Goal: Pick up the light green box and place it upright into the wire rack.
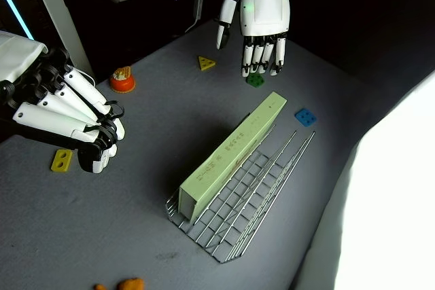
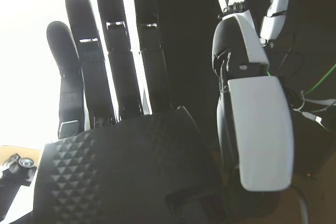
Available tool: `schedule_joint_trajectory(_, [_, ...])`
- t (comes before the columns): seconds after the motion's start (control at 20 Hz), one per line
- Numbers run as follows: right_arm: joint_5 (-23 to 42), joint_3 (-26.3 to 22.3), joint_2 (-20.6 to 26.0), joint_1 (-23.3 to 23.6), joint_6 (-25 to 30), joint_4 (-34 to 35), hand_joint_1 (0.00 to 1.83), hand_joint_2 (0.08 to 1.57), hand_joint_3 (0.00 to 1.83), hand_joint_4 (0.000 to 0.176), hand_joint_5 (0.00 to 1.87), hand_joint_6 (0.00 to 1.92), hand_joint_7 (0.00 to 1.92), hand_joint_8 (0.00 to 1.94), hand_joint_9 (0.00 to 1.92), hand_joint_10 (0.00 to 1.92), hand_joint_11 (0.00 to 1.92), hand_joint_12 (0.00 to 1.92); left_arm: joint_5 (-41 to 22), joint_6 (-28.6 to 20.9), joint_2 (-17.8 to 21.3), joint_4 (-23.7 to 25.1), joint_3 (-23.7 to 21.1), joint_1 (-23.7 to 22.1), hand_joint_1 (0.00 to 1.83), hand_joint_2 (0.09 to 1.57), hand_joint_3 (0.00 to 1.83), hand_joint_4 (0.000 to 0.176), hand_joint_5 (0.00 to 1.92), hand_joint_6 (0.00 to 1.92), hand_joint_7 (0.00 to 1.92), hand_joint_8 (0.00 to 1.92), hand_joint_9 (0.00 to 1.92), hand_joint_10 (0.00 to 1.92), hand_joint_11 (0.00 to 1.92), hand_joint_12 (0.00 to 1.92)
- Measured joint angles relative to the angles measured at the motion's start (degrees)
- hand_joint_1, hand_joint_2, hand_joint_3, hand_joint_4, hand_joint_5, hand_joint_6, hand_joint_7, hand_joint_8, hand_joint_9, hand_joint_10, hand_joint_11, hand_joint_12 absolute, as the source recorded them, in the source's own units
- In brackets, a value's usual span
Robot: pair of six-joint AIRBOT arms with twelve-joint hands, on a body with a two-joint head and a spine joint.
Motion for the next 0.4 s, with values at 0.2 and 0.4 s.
schedule_joint_trajectory(0.2, [0.02, -0.02, 0.00, 0.00, 0.57, 0.02, 0.29, 1.20, 0.00, 0.000, 0.86, 0.62, 0.94, 0.64, 0.71, 1.12, 0.44, 1.65, 0.22, 0.00, -0.02, 0.07, 0.57, -0.42, 0.12, 1.32, 0.00, 0.000, 0.81, 0.04, 0.81, 0.32, 0.51, 0.88, 0.03, 1.57])
schedule_joint_trajectory(0.4, [-0.02, -0.24, 0.00, 0.00, 0.61, 0.44, 0.14, 1.24, 0.00, 0.000, 1.02, 1.89, 1.18, 1.91, 1.18, 1.92, 1.14, 1.92, 0.09, -0.02, 0.00, 0.02, 0.57, -0.42, 0.22, 1.33, 0.00, 0.000, 0.72, 1.79, 0.78, 1.92, 0.74, 1.92, 0.53, 1.92])
